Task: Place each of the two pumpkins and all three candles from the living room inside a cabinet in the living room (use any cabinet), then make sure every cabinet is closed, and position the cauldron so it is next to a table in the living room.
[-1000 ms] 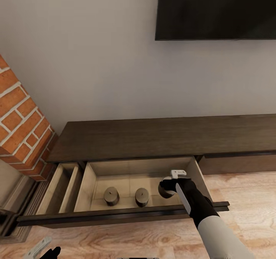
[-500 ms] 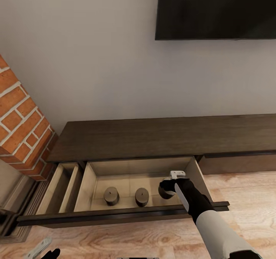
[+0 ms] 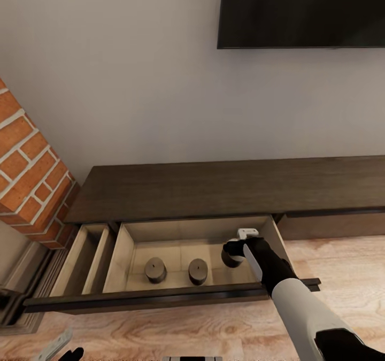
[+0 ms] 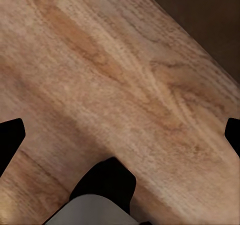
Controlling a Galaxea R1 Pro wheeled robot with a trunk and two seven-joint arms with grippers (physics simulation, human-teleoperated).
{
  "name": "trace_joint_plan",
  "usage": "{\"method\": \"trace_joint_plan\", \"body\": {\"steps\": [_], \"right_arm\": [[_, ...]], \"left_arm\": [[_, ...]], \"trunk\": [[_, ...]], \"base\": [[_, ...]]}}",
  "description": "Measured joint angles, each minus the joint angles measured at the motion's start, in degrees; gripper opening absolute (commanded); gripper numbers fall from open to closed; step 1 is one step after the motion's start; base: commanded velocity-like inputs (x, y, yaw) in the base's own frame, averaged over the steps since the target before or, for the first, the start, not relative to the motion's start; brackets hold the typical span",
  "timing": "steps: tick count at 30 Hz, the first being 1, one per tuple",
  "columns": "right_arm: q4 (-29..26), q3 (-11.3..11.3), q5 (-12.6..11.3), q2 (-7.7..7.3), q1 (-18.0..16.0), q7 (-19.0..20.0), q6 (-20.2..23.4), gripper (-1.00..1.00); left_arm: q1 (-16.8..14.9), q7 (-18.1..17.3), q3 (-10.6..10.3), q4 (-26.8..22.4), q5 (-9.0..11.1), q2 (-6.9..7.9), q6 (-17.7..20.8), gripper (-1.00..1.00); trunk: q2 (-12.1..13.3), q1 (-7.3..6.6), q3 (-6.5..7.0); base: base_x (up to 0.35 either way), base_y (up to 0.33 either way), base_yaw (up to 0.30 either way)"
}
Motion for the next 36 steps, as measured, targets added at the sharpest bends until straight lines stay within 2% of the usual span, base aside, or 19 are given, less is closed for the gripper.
{"method": "trace_joint_plan", "body": {"steps": [6, 9, 15, 22, 27, 36], "right_arm": [[9.1, -0.1, -0.2, -0.18, -4.9, 0.0, -0.6, -1.00], [10.7, -0.1, -0.2, -0.16, -5.6, 0.0, -0.7, -1.00], [12.1, -0.1, -0.3, -0.01, -6.1, 0.0, -1.0, -1.00], [12.7, -0.2, -0.2, 0.02, -6.1, 0.0, -4.8, -1.00], [15.0, 0.0, -0.2, 0.08, -6.2, 0.0, -7.7, -1.00], [15.5, 0.0, -0.2, 0.10, -6.2, 0.0, -8.8, -1.00]], "left_arm": [[0.0, 0.0, 0.0, 0.1, 0.0, 0.00, 0.0, 1.00], [0.0, -0.1, 0.0, 0.1, -0.1, 0.00, 0.0, 1.00], [0.0, -0.1, 0.0, 0.7, -0.1, 0.00, 0.0, 1.00], [0.0, -0.1, 0.0, 0.8, -0.1, 0.00, -0.1, 1.00], [0.0, -0.1, 0.0, 0.9, -0.1, -0.03, -0.1, 1.00], [0.0, -0.1, 0.0, 1.0, -0.1, -0.01, -0.1, 1.00]], "trunk": [[0.0, 0.00, -0.56], [0.0, 0.00, -0.84], [0.0, 0.00, -1.39], [0.0, 0.00, -2.04], [0.0, 0.00, -2.51], [0.0, 0.00, -3.34]], "base": [[0.000, 0.000, 0.000], [0.000, 0.000, 0.000], [0.000, 0.000, 0.000], [0.000, 0.000, 0.000], [0.000, 0.000, 0.000], [0.000, 0.000, 0.000]]}}
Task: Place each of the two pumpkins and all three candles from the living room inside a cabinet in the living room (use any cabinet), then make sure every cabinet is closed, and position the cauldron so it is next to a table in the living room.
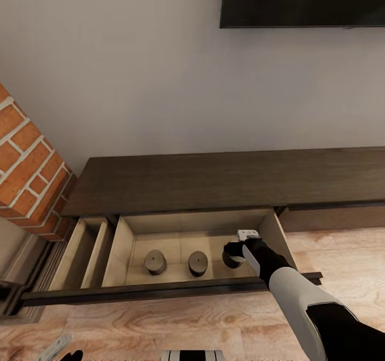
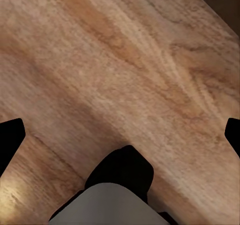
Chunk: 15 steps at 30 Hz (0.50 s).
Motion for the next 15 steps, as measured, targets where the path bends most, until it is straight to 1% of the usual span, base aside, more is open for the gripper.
{"method": "trace_joint_plan", "body": {"steps": [9, 10, 15], "right_arm": [[0.0, -0.1, -0.1, -0.14, 0.0, 0.0, -0.7, -1.00], [0.0, -0.1, -0.1, -0.15, 0.0, 0.0, -0.7, 1.00], [0.0, 0.0, 0.0, -0.12, 0.0, 0.0, -0.5, 1.00]], "left_arm": [[0.0, 0.0, 0.0, 0.0, 0.0, 0.01, 0.0, 1.00], [0.0, 0.0, 0.0, 0.0, 0.0, 0.01, 0.0, 1.00], [0.0, 0.0, 0.0, 0.0, 0.0, 0.01, 0.0, 1.00]], "trunk": [[0.0, 0.00, -0.29], [0.0, 0.00, -0.30], [0.0, 0.00, -0.30]], "base": [[0.000, 0.000, 0.000], [0.000, 0.000, 0.000], [0.000, 0.000, 0.000]]}}
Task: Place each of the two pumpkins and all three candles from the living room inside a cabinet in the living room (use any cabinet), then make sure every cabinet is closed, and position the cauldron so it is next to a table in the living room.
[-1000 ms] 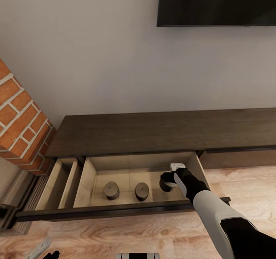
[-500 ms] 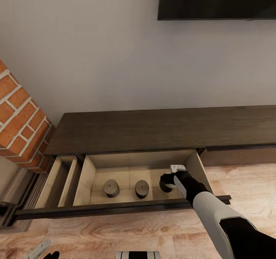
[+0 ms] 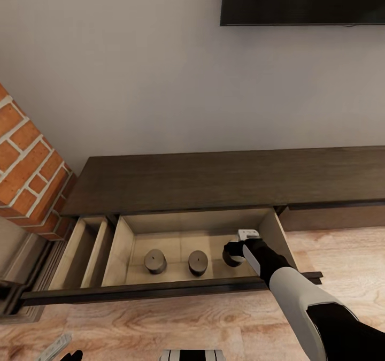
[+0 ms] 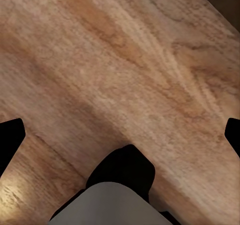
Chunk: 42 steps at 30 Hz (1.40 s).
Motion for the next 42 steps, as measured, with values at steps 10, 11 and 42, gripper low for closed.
{"method": "trace_joint_plan", "body": {"steps": [10, 11, 42], "right_arm": [[0.0, 0.0, -0.1, -0.11, 0.0, 0.0, 0.0, 1.00], [0.0, 0.0, -0.1, -0.12, 0.0, 0.0, 0.0, 1.00], [-11.0, 0.1, 0.4, -0.62, 1.7, -0.5, 9.6, 1.00]], "left_arm": [[0.0, 0.0, 0.0, 0.0, 0.0, 0.00, 0.0, 1.00], [0.0, 0.0, 0.0, 0.0, 0.0, 0.00, 0.0, 1.00], [0.0, -0.2, 0.1, -0.1, 0.2, 0.00, 0.0, 1.00]], "trunk": [[0.0, 0.00, 0.00], [0.0, 0.00, 0.00], [0.0, 0.00, 0.00]], "base": [[0.000, 0.000, 0.000], [0.000, 0.000, 0.000], [0.000, 0.000, 0.000]]}}
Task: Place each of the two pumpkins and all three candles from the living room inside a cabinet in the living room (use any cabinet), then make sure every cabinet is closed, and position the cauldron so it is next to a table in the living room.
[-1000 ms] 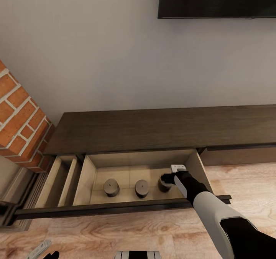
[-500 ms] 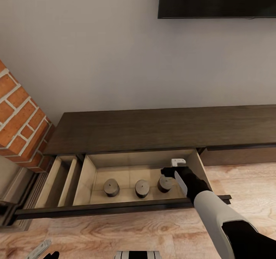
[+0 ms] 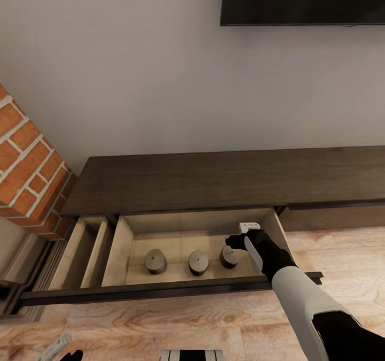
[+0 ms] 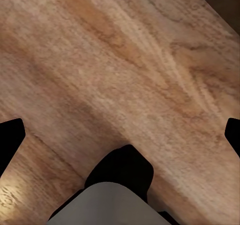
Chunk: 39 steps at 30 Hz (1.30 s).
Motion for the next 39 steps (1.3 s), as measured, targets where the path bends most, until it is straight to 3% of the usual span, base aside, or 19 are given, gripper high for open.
{"method": "trace_joint_plan", "body": {"steps": [10, 17, 21, 25, 30, 31, 33, 34, 39], "right_arm": [[-4.9, 0.1, -0.1, -1.95, 2.7, 0.2, 1.4, 1.00], [-15.2, 0.0, -0.2, -3.20, 6.2, 0.2, 13.1, 1.00], [-19.2, 0.0, -0.3, -3.61, 7.6, 0.2, 15.9, 1.00], [-24.5, 0.0, -0.3, -3.95, 9.3, 0.2, 17.7, 1.00], [-40.0, -0.1, -0.4, -4.12, 15.8, 0.2, 20.1, 1.00], [-45.9, -0.1, -0.4, -4.13, 18.6, 0.3, 20.6, 1.00], [-51.8, -0.2, -0.4, -4.16, 21.7, 0.3, 20.9, 1.00], [-56.5, -1.0, -0.4, -4.19, 25.1, 0.4, 21.1, 1.00], [-60.4, -2.5, -0.5, -4.30, 28.1, 2.5, 21.3, 1.00]], "left_arm": [[0.0, 0.1, 0.1, 0.0, -0.1, -0.01, 0.0, 1.00], [-0.1, 0.2, 0.4, -0.1, 0.4, 0.05, 0.3, 1.00], [-0.1, 0.3, 0.5, -0.1, 0.5, 0.07, 0.4, 1.00], [-0.5, 0.3, 0.5, 0.0, 0.5, 0.08, 0.5, 1.00], [-1.8, 0.2, 0.5, 1.3, 0.6, -0.02, 0.6, 1.00], [-2.7, 0.2, 0.4, 2.5, 0.6, -0.05, 0.6, 1.00], [-3.9, 0.1, 0.3, 4.5, 0.6, -0.09, 0.6, 1.00], [-6.4, -0.1, 0.2, 7.9, 0.6, -0.38, 0.7, 1.00], [-13.0, -1.8, 0.0, 15.8, 0.4, -1.56, 1.1, 1.00]], "trunk": [[0.0, 0.00, 0.00], [0.0, 0.00, 0.00], [1.6, -0.87, 0.71], [3.2, -1.75, 1.43], [5.2, -2.85, 2.33], [5.6, -3.07, 2.51], [6.4, -3.51, 2.87], [6.8, -3.73, 3.04], [8.8, -4.82, 3.94]], "base": [[0.000, 0.000, 0.000], [0.000, 0.000, 0.000], [0.000, 0.000, 0.000], [0.000, 0.000, 0.000], [0.000, 0.000, 0.000], [0.000, 0.000, 0.000], [0.000, 0.000, 0.000], [0.000, 0.000, 0.000], [0.000, 0.000, 0.000]]}}
